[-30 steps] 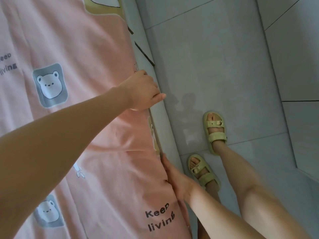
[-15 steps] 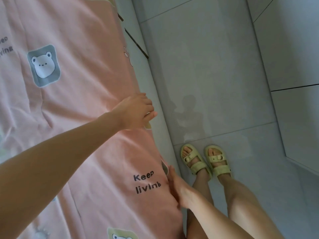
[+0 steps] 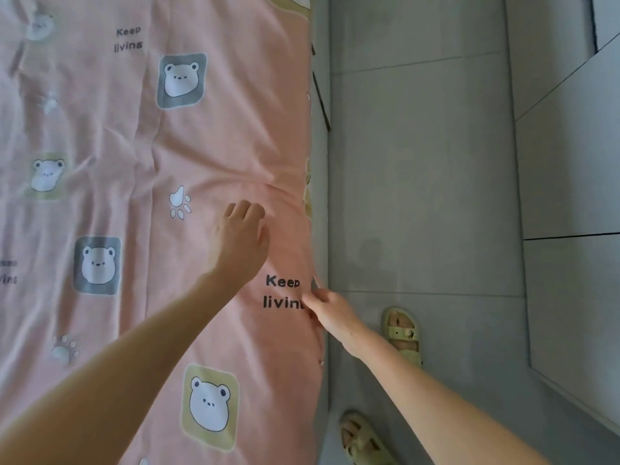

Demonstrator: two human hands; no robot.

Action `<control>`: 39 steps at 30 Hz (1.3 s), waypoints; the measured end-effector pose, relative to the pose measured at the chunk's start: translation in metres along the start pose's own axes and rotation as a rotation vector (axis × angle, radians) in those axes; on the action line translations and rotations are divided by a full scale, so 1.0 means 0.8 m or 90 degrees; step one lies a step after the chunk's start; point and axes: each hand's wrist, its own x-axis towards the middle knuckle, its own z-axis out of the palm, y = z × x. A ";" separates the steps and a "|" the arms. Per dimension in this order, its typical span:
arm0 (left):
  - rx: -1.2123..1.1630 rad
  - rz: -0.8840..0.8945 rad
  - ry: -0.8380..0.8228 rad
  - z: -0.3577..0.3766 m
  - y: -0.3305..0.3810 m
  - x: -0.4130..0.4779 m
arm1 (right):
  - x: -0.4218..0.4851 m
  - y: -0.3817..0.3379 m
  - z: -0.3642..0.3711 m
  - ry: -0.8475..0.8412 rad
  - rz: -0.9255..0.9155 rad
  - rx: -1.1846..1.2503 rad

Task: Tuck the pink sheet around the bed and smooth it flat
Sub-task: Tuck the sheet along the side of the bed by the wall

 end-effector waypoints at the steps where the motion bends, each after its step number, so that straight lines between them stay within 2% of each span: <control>1: 0.019 -0.043 -0.024 0.001 -0.004 -0.012 | -0.004 0.000 0.005 0.025 -0.028 -0.059; 4: 0.077 -0.100 -0.122 0.007 -0.019 -0.061 | -0.020 -0.001 0.020 0.080 -0.088 -0.172; 9: 0.041 -0.061 -0.202 0.016 -0.029 -0.186 | -0.063 0.020 0.056 0.161 -0.166 -0.199; 13: 0.070 -0.069 -0.245 0.039 -0.013 -0.290 | -0.082 0.064 0.093 0.209 -0.142 -0.416; 19: 0.262 -0.069 -0.280 0.064 -0.008 -0.346 | -0.091 0.083 0.113 0.337 -0.085 -0.527; 23: 0.289 -0.066 -0.263 0.067 -0.009 -0.336 | -0.097 0.078 0.122 0.348 -0.100 -0.505; 26: 0.309 -0.046 -0.271 0.068 -0.011 -0.331 | -0.107 0.081 0.134 0.306 -0.088 -0.456; 31: 0.284 -0.035 -0.313 0.063 -0.026 -0.322 | -0.114 0.078 0.146 0.296 -0.087 -0.576; 35: 0.343 -0.008 -0.333 0.039 -0.027 -0.329 | -0.114 0.082 0.151 0.320 -0.104 -0.605; 39: 0.363 0.015 -0.401 0.031 -0.027 -0.335 | -0.127 0.110 0.161 0.257 -0.097 -0.674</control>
